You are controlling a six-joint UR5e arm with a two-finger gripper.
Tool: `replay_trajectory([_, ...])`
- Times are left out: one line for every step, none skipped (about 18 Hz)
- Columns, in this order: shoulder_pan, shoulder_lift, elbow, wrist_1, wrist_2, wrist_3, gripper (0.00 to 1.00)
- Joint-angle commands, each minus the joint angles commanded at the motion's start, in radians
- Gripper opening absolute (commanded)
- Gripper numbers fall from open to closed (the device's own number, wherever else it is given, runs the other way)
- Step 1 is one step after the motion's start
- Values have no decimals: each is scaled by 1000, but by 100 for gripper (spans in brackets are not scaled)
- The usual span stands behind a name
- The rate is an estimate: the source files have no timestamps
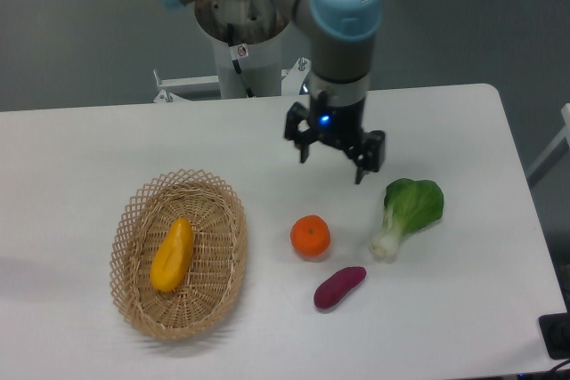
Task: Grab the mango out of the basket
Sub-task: 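Move the open gripper over the basket and lower it toward the yellow mango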
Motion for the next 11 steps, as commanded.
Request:
replay_trajectory([-28,-14,0,9,0,-29,100])
replay_trajectory([-57,-31,0,29,2,-61,100])
replay_trajectory([-80,-44,-2,49,3,-103,100])
replay_trajectory([-98,-61,-2,69,6,-150,100])
replay_trajectory([-121,-78,-2,90,6,-195,100])
replay_trajectory([-150,-93,-2,97,6,-224,100])
replay_trajectory([-173,-112,0,104,8,-233,100])
replay_trajectory([-190,-138,2,110,8,-237,100])
replay_trajectory([-209,-147,2,120,9,-241,100])
replay_trajectory([-230,-153,0,130,8,-261,100])
replay_trajectory([-259,-173,2,143,8,-290,100])
